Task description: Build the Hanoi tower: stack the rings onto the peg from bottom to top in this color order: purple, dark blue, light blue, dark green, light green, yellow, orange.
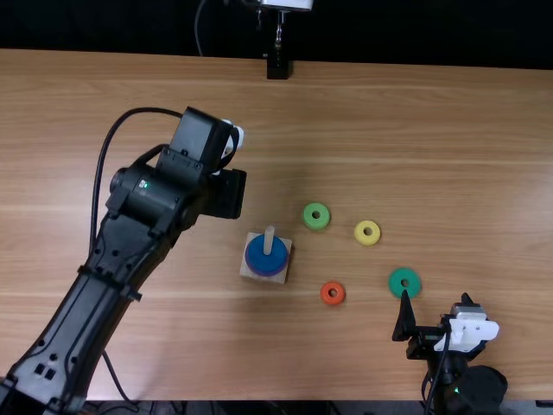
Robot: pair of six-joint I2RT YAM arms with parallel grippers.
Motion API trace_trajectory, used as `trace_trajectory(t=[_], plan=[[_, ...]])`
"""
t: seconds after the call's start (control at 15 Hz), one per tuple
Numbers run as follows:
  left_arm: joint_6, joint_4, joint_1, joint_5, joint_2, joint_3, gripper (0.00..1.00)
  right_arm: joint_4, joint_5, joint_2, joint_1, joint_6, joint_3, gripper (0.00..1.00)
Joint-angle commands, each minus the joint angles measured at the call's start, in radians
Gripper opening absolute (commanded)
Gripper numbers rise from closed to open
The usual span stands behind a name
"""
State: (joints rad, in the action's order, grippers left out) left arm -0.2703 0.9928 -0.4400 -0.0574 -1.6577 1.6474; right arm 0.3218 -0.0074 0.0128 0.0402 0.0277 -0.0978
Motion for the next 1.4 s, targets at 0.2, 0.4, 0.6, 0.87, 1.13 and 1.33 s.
trace_trajectory(t=[0.2,0.4,0.6,0.87,1.13,1.33], plan=[[-0.017,-0.141,-0.020,0.004,0.113,-0.133,0.00,0.070,0.002,-0.013,0.009,0.002,0.083,1.00],[-0.021,-0.106,-0.060,0.033,0.105,-0.097,0.00,0.070,0.002,-0.013,0.009,0.002,0.083,1.00],[-0.024,-0.010,-0.112,0.035,0.098,-0.049,0.00,0.070,0.002,-0.013,0.009,0.002,0.083,1.00],[-0.063,0.005,-0.157,0.035,0.088,-0.012,0.00,0.070,0.002,-0.013,0.009,0.002,0.083,1.00],[-0.074,0.005,-0.203,0.035,0.038,0.012,0.00,0.070,0.002,-0.013,0.009,0.002,0.083,1.00],[-0.076,0.005,-0.215,0.035,0.015,0.023,0.00,0.070,0.002,-0.013,0.009,0.002,0.083,1.00]])
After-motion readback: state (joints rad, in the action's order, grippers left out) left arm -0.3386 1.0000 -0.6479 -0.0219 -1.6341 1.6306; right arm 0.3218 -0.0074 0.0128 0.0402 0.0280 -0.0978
